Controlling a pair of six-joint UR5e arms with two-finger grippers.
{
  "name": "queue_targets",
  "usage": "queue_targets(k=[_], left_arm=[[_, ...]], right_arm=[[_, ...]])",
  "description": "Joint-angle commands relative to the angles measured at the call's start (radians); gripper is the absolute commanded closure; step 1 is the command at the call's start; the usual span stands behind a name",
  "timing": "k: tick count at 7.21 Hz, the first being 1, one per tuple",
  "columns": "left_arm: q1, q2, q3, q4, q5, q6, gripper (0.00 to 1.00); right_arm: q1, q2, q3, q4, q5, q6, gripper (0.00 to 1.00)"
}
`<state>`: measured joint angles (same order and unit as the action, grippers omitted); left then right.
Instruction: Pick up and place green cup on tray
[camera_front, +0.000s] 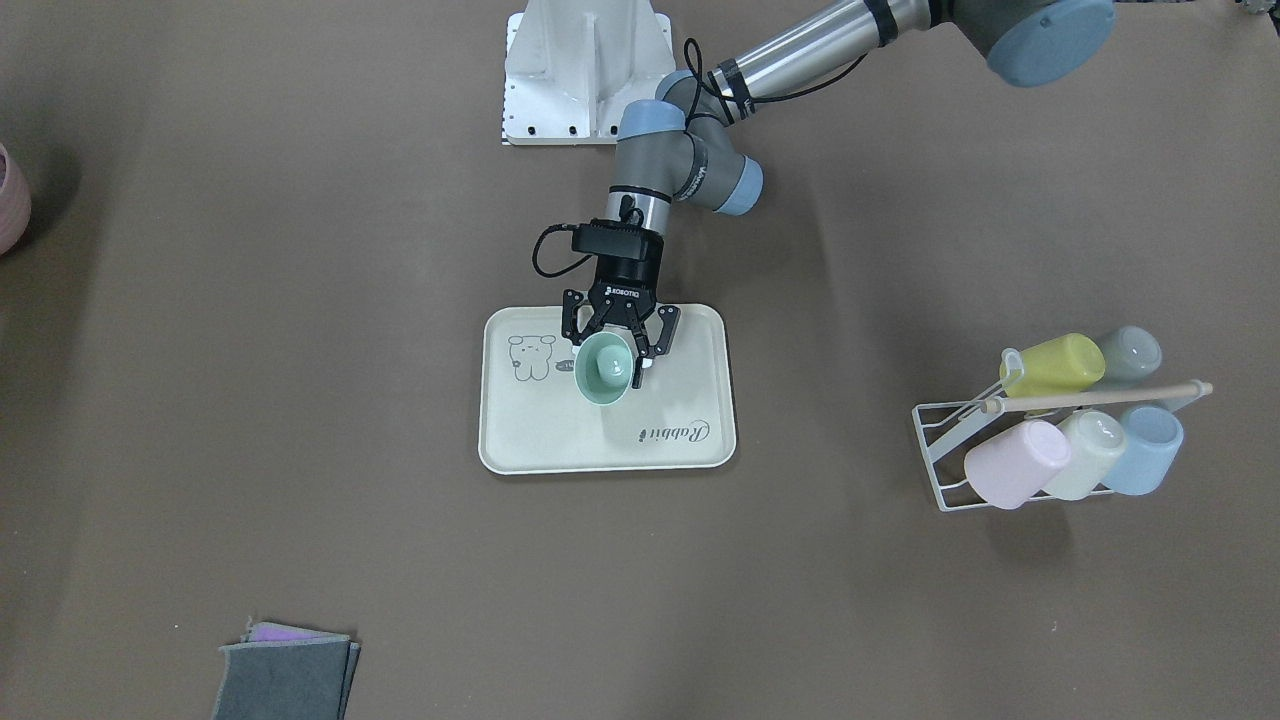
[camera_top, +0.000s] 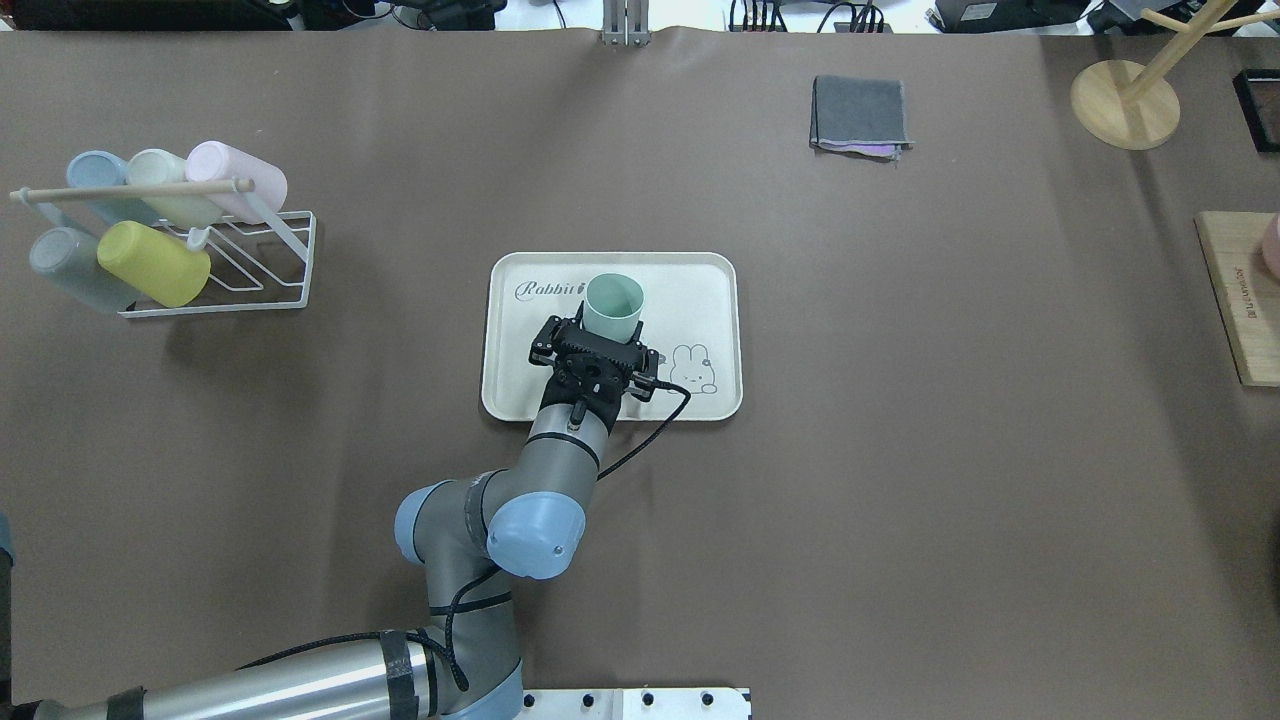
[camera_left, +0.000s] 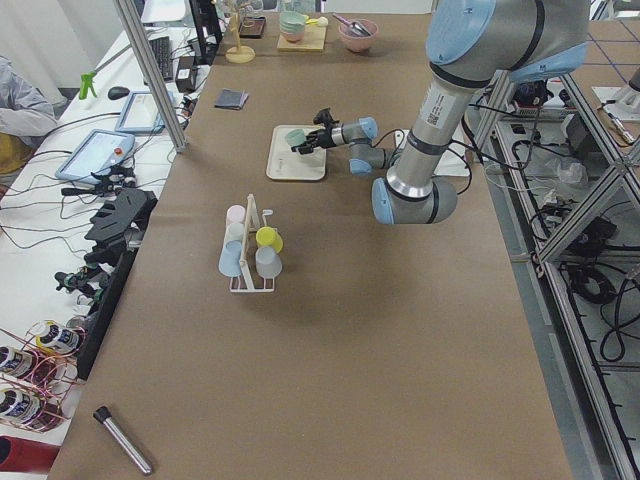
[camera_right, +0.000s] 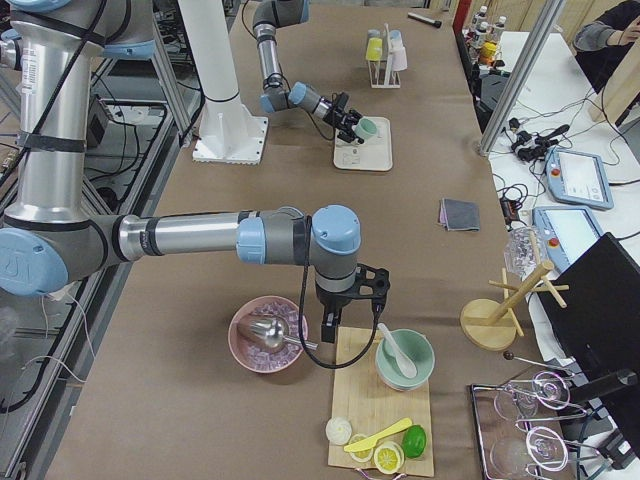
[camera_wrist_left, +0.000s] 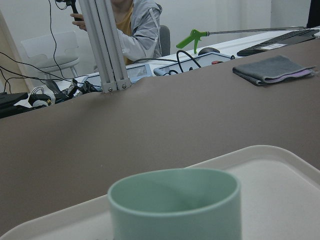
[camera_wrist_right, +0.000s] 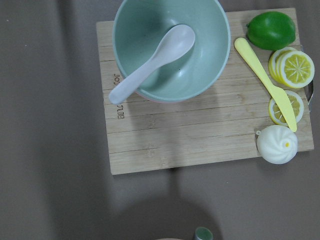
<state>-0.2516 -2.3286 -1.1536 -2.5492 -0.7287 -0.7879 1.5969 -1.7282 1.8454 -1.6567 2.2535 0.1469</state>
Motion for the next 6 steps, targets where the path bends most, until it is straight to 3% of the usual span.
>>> queue_targets(k=[1,4,6], left_arm=[[0.0,-0.002,0.0,0.006,0.009,0.001,0.37],[0.0,-0.006,-0.001,0.043,0.046,0.001,0.15],[0.0,-0.011,-0.005,0.084,0.081,-0.001,0.06]], right_arm=[[0.0,-0.001,0.0,0.0,0.001,-0.001,0.0],[0.0,-0.002,0.0,0.0,0.001,-0.001,0.0],[0.0,-0.001,0.0,0.0,0.001,-0.001,0.0]])
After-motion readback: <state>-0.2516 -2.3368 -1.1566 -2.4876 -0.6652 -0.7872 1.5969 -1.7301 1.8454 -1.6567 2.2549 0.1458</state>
